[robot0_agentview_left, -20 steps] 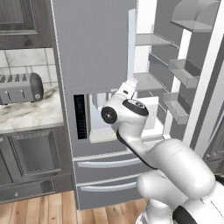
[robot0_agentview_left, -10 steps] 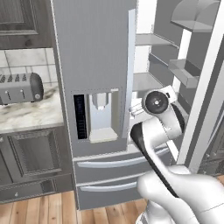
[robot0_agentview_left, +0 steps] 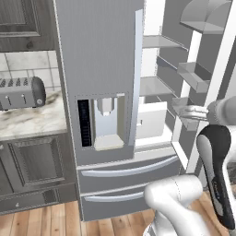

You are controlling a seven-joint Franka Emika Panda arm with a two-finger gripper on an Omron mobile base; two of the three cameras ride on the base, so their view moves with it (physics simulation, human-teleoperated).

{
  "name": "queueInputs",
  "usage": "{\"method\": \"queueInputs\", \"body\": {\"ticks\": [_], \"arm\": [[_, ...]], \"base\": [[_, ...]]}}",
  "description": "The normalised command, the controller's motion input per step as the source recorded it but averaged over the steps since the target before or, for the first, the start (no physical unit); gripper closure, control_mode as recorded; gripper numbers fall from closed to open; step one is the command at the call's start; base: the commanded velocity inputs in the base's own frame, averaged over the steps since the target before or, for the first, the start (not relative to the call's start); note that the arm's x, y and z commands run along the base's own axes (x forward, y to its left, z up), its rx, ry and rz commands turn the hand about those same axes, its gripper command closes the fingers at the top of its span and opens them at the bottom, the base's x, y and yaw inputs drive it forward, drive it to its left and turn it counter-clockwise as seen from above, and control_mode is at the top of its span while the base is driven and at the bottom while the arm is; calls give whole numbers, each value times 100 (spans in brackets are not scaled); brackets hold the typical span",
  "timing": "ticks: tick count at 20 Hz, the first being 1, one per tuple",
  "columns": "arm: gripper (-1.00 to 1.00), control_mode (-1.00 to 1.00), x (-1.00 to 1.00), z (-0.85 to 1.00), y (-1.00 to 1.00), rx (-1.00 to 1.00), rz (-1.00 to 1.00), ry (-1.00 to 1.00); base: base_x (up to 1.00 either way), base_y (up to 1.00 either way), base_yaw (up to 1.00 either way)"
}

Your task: Place the eggplant in the correct fridge rack based on whether it is a fruit or vegetable. Finally, close the fridge door.

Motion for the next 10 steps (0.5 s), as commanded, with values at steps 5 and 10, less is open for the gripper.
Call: {"method": "queueInputs", "body": {"ticks": [5, 10], "arm": [[-100, -100, -100, -23, -100, 65, 0, -27], [-100, -100, -43, -70, -100, 63, -2, -5]], "base": [[0, 0, 0], [0, 0, 0]]}}
